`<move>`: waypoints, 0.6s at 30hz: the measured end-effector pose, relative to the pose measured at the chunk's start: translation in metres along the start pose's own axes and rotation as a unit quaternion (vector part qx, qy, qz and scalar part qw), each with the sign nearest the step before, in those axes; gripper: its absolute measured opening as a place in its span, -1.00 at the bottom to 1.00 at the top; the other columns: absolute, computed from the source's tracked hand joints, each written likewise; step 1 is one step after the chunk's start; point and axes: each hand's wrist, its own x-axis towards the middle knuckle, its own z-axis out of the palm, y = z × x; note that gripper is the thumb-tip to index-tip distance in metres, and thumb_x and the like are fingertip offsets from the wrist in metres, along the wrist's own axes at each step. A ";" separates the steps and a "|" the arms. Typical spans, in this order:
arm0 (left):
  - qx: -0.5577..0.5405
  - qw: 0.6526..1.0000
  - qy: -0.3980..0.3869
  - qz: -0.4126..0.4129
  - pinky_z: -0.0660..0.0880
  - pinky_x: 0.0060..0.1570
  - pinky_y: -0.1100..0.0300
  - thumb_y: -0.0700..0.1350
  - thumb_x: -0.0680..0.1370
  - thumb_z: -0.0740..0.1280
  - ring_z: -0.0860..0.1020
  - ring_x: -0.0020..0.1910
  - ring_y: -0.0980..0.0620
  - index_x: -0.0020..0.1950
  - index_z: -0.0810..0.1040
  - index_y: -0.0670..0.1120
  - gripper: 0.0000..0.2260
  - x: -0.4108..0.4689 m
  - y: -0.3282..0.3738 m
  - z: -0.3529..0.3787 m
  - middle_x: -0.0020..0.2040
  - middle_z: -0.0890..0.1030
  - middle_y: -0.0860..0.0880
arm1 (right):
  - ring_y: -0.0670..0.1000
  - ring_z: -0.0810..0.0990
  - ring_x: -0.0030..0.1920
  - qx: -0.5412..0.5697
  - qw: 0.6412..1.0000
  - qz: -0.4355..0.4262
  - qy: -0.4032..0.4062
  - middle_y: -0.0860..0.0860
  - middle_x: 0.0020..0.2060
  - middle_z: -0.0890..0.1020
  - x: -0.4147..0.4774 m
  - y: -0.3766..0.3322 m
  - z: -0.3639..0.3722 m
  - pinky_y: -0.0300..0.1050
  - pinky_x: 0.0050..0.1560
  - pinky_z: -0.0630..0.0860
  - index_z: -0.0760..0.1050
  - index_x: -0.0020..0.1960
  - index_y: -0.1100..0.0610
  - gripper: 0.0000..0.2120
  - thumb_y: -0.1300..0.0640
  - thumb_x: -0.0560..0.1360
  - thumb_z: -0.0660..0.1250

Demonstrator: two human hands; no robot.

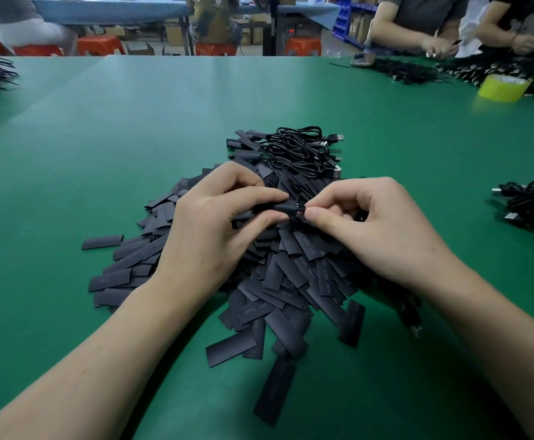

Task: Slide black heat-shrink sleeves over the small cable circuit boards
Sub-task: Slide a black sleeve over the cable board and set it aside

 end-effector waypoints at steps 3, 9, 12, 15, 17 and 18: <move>-0.002 1.000 0.003 0.002 0.51 -0.08 0.21 -0.12 0.51 0.56 0.57 -0.11 0.03 0.09 0.75 -0.11 -0.82 0.000 0.001 0.000 -0.08 0.59 -0.05 | -0.14 0.34 -0.41 0.015 1.000 0.004 -0.010 -0.14 -0.46 0.47 -0.001 -0.001 0.001 -0.32 -0.38 0.29 0.67 -0.20 0.04 -0.87 0.12 0.52 0.46; -0.013 1.000 0.000 0.010 0.50 -0.12 0.17 -0.13 0.51 0.55 0.56 -0.14 0.01 0.10 0.74 -0.11 -0.82 0.000 -0.001 0.000 -0.10 0.58 -0.06 | -0.13 0.32 -0.41 0.022 0.999 0.004 -0.027 -0.10 -0.45 0.46 -0.002 -0.004 0.004 -0.30 -0.39 0.27 0.66 -0.21 0.07 -0.86 0.14 0.53 0.46; -0.026 0.999 -0.013 0.017 0.50 -0.11 0.20 -0.12 0.52 0.54 0.56 -0.14 0.03 0.11 0.74 -0.11 -0.82 0.000 -0.001 0.000 -0.10 0.57 -0.06 | -0.15 0.32 -0.42 0.011 1.000 0.003 -0.028 -0.12 -0.46 0.45 -0.002 -0.005 0.004 -0.30 -0.38 0.27 0.66 -0.23 0.06 -0.85 0.15 0.53 0.45; -0.026 0.999 -0.018 0.018 0.51 -0.12 0.14 -0.09 0.52 0.54 0.57 -0.13 0.00 0.10 0.75 -0.10 -0.81 0.001 0.000 0.000 -0.10 0.57 -0.06 | -0.16 0.32 -0.42 -0.006 1.000 -0.004 -0.030 -0.12 -0.46 0.44 -0.003 -0.005 0.004 -0.30 -0.36 0.29 0.65 -0.23 0.05 -0.85 0.14 0.52 0.45; -0.028 0.999 -0.015 0.000 0.52 -0.11 0.12 -0.07 0.52 0.54 0.57 -0.12 0.02 0.09 0.75 -0.07 -0.82 0.001 0.002 0.001 -0.09 0.57 -0.03 | -0.16 0.33 -0.41 -0.008 1.000 -0.008 -0.028 -0.13 -0.46 0.44 -0.003 -0.004 0.005 -0.28 -0.35 0.29 0.65 -0.22 0.04 -0.86 0.13 0.53 0.45; -0.030 0.999 -0.010 -0.016 0.52 -0.09 0.14 -0.06 0.51 0.54 0.58 -0.11 0.04 0.09 0.75 -0.04 -0.82 0.000 0.003 0.002 -0.08 0.58 -0.01 | -0.16 0.33 -0.41 -0.008 1.000 -0.010 -0.023 -0.13 -0.46 0.44 -0.002 -0.004 0.005 -0.28 -0.35 0.29 0.64 -0.22 0.04 -0.86 0.12 0.53 0.45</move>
